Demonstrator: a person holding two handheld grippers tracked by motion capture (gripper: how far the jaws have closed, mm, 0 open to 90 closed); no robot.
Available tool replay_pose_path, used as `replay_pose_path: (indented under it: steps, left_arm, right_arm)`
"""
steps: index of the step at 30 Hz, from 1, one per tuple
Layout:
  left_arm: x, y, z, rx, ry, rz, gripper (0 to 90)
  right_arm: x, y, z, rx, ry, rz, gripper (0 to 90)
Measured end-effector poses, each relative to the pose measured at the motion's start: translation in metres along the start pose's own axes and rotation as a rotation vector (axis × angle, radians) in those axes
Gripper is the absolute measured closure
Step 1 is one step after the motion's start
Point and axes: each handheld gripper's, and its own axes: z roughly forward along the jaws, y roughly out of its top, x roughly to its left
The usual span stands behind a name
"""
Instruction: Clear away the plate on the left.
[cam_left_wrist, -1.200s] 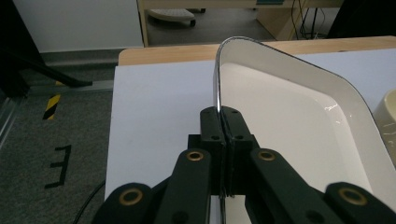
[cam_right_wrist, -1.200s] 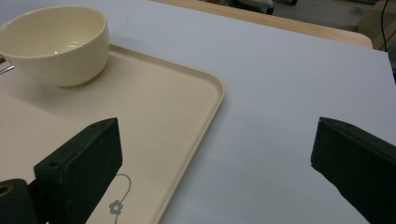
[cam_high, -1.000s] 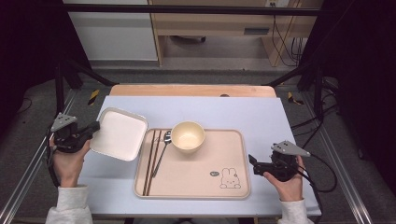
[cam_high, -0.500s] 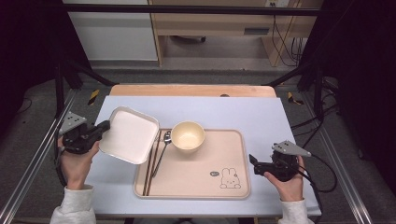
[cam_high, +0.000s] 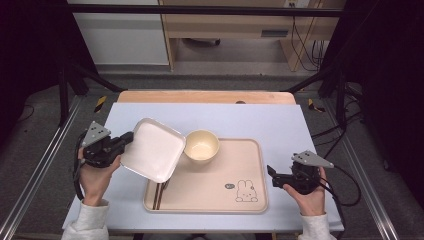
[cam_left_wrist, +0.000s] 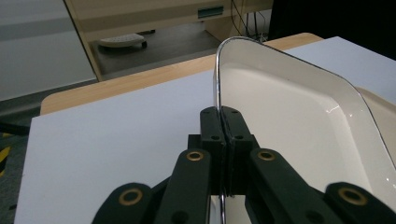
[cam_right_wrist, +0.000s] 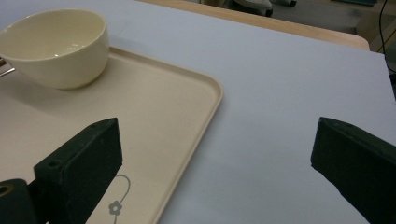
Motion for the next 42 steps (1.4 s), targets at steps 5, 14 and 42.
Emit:
replay_pose_path:
  steps: [5, 14, 42]
  left_arm:
    - [-0.012, 0.002, 0.002, -0.004, -0.018, 0.024, 89.1]
    - [-0.032, 0.005, 0.006, 0.001, -0.05, 0.072, 89.1]
    - [-0.087, 0.011, 0.029, 0.026, -0.144, 0.132, 89.1]
  right_arm:
    - [0.0, 0.0, 0.0, -0.001, -0.002, 0.0, 2.3]
    - [0.0, 0.0, -0.001, -0.006, 0.0, 0.002, 2.3]
    - [0.0, 0.001, -0.003, -0.012, 0.002, 0.008, 2.3]
